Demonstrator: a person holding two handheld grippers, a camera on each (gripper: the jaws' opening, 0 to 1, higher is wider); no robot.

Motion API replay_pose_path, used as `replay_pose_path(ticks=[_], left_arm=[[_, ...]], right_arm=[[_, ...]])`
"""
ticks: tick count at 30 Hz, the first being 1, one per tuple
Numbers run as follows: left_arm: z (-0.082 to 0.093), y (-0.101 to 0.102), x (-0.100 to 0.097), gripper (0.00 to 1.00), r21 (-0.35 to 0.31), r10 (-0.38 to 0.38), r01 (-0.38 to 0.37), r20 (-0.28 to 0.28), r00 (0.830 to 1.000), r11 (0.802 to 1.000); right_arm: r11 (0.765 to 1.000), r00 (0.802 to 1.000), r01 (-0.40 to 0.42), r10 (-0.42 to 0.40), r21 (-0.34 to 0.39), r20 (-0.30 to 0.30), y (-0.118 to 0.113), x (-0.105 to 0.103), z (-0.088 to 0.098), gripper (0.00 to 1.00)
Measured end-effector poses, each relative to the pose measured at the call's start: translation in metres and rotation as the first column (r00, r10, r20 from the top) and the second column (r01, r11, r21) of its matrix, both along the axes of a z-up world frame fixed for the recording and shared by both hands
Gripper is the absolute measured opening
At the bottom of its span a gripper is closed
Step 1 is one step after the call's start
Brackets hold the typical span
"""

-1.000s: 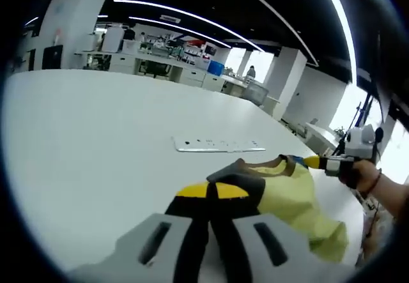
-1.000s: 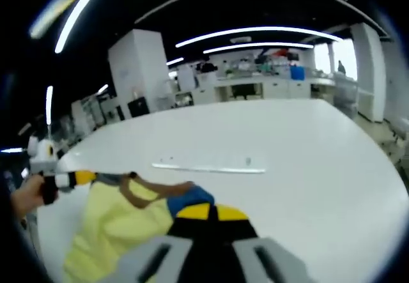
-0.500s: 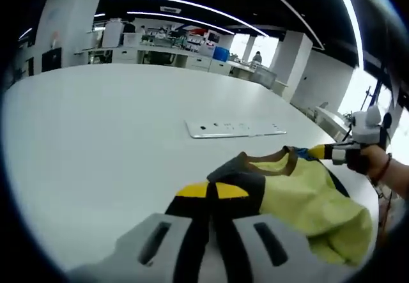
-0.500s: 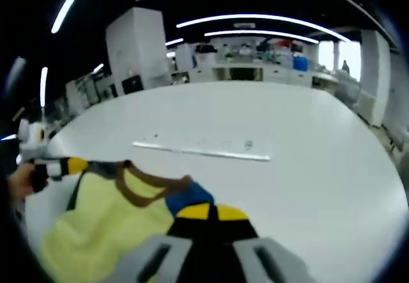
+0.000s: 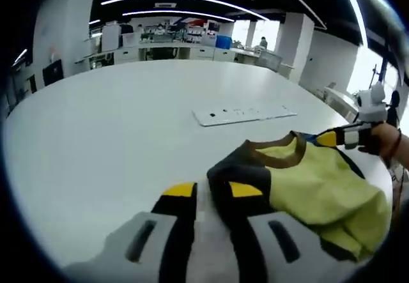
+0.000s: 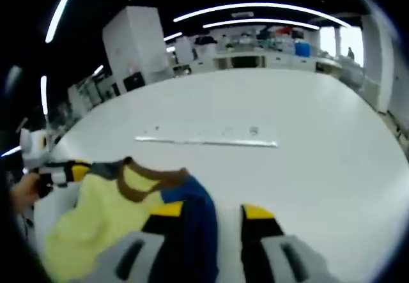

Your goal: Fold the garment on the visible template until the final outline fits inside the template.

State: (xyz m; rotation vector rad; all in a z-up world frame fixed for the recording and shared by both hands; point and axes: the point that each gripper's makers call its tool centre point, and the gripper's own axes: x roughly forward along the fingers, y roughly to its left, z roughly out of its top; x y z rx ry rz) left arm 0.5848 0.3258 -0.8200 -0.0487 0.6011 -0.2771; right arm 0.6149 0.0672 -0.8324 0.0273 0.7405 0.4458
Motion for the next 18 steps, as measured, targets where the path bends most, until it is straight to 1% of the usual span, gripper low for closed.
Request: replay_pose_path(ticks=[1, 2, 3, 5, 7, 8, 9, 10, 13, 14, 15, 17, 18], left_arm=[[0.002, -0.001, -0.001, 0.28, 0.008, -0.011, 0.011, 0.005, 1.000, 1.000], [0.010, -0.003, -0.006, 0.30, 0.015, -0.025, 0.024, 0.018, 1.000, 1.000], [0.013, -0.005, -0.009, 0.32, 0.009, -0.027, 0.027, 0.017, 0.999, 1.000], [0.016, -0.007, -0.009, 0.39, -0.005, -0.044, 0.045, 0.027, 0.999, 0.999], [0.022, -0.010, -0.018, 0.47, -0.011, -0.058, 0.058, 0.039, 0.998, 0.998], [0.023, -0.007, -0.015, 0.50, -0.015, -0.064, 0.065, 0.046, 0.997, 0.998], [0.026, -0.008, -0.017, 0.53, -0.018, -0.070, 0.071, 0.053, 0.996, 0.997], [0.029, -0.011, -0.025, 0.56, -0.030, -0.078, 0.080, 0.061, 0.995, 0.996], [0.035, -0.011, -0.033, 0.65, -0.056, -0.077, 0.081, 0.075, 0.994, 0.995], [0.039, -0.015, -0.042, 0.67, -0.068, -0.078, 0.084, 0.083, 0.994, 0.994], [0.040, -0.016, -0.047, 0.69, -0.073, -0.081, 0.087, 0.083, 0.993, 0.994], [0.041, -0.019, -0.056, 0.73, -0.074, -0.092, 0.098, 0.083, 0.992, 0.992], [0.042, -0.018, -0.059, 0.76, -0.077, -0.095, 0.102, 0.082, 0.992, 0.992]], right_arm=[[1.000, 1.000, -0.011, 0.011, -0.005, 0.012, -0.001, 0.000, 0.002, 0.41], [1.000, 1.000, -0.015, 0.015, -0.002, 0.021, -0.001, -0.001, 0.004, 0.44], [1.000, 1.000, -0.017, 0.017, 0.003, 0.026, -0.002, -0.005, 0.008, 0.48], [1.000, 0.999, -0.020, 0.019, 0.009, 0.032, -0.004, -0.010, 0.012, 0.56], [1.000, 0.999, -0.026, 0.025, 0.015, 0.039, -0.006, -0.012, 0.017, 0.62], [0.999, 0.999, -0.029, 0.028, 0.016, 0.044, -0.007, -0.016, 0.020, 0.64], [0.999, 0.999, -0.028, 0.027, 0.020, 0.044, -0.008, -0.018, 0.022, 0.65], [0.999, 0.998, -0.029, 0.027, 0.031, 0.048, -0.008, -0.023, 0.026, 0.67], [0.998, 0.999, -0.028, 0.026, 0.052, 0.045, -0.009, -0.034, 0.032, 0.74], [0.998, 0.999, -0.030, 0.028, 0.058, 0.043, -0.008, -0.037, 0.033, 0.77], [0.997, 0.999, -0.033, 0.031, 0.064, 0.038, -0.008, -0.048, 0.037, 0.78], [0.997, 0.999, -0.040, 0.037, 0.070, 0.036, -0.007, -0.053, 0.039, 0.81], [0.997, 0.999, -0.041, 0.038, 0.072, 0.035, -0.008, -0.057, 0.040, 0.83]])
